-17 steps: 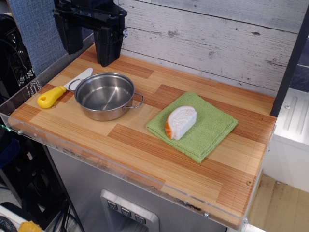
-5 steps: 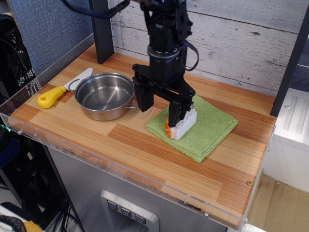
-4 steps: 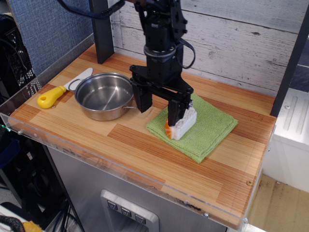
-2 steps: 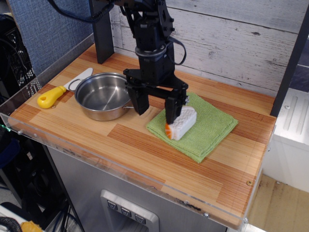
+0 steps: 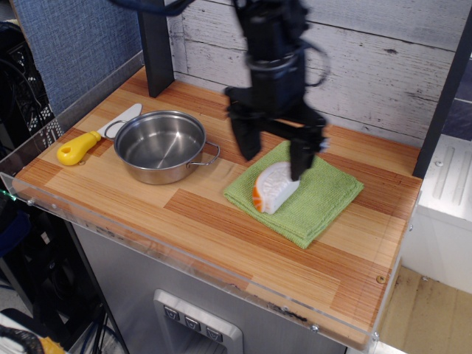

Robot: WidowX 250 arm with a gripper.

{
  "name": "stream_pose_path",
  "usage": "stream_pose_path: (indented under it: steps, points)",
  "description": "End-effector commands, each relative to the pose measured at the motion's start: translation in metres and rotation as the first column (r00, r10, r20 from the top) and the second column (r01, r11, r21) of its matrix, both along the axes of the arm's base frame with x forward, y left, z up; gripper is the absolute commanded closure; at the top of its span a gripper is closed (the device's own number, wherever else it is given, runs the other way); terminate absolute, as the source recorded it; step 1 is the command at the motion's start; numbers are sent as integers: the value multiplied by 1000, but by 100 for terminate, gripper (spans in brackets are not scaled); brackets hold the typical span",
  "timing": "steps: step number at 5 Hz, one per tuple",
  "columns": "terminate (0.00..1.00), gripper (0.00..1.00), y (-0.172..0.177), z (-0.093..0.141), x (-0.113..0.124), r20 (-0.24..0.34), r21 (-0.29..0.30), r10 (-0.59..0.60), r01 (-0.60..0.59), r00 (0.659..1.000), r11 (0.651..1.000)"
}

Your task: Place the sushi into the steel pan.

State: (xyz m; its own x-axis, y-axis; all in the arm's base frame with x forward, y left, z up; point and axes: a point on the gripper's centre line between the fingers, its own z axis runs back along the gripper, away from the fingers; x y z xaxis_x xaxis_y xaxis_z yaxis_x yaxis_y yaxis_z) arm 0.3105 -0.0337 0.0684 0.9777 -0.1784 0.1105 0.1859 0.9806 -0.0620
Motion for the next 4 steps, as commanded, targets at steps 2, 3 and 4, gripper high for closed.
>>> stream_pose_path:
  steps: [2, 3, 4]
  points:
    - [0, 0, -7, 5, 1, 31, 39, -30, 29, 999, 999]
    - [0, 0, 4, 6, 4, 29, 68, -21, 19, 999, 998]
    - [0, 0, 7, 3, 4, 23, 119, -30, 27, 999, 993]
